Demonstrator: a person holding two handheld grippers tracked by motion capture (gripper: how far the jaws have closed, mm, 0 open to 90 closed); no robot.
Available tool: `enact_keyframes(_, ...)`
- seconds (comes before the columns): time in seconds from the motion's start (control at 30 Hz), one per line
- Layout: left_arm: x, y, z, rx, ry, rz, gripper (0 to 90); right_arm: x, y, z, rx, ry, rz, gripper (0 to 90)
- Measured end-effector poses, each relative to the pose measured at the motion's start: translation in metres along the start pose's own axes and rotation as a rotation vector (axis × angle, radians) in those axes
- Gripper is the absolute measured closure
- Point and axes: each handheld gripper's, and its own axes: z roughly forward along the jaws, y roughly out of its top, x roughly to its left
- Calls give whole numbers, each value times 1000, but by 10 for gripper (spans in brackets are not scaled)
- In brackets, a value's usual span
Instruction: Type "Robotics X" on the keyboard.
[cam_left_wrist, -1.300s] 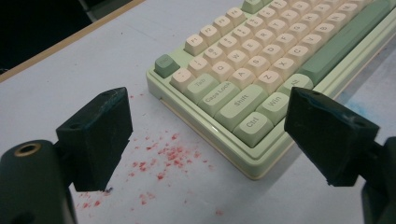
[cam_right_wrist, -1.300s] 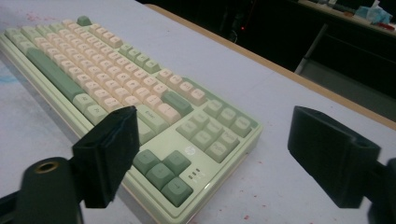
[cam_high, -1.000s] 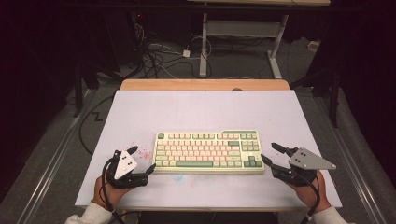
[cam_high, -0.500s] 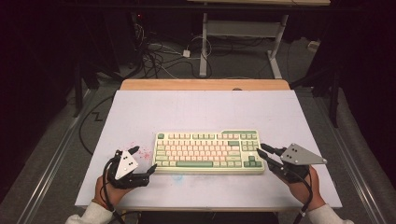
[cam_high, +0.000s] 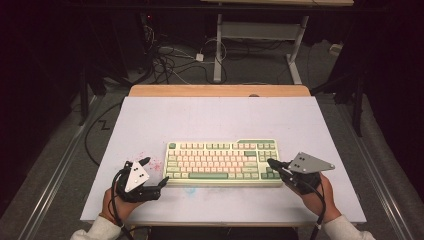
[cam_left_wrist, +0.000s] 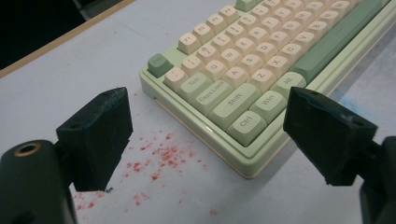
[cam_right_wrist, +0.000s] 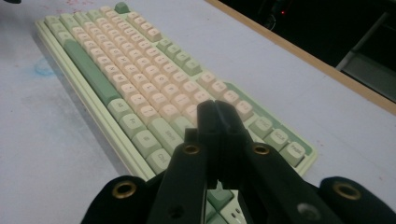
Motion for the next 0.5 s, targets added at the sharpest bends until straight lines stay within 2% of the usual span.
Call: enact_keyframes(0.5,-1,0,2,9,-8,3,147,12,4,31,97,60,-27,900)
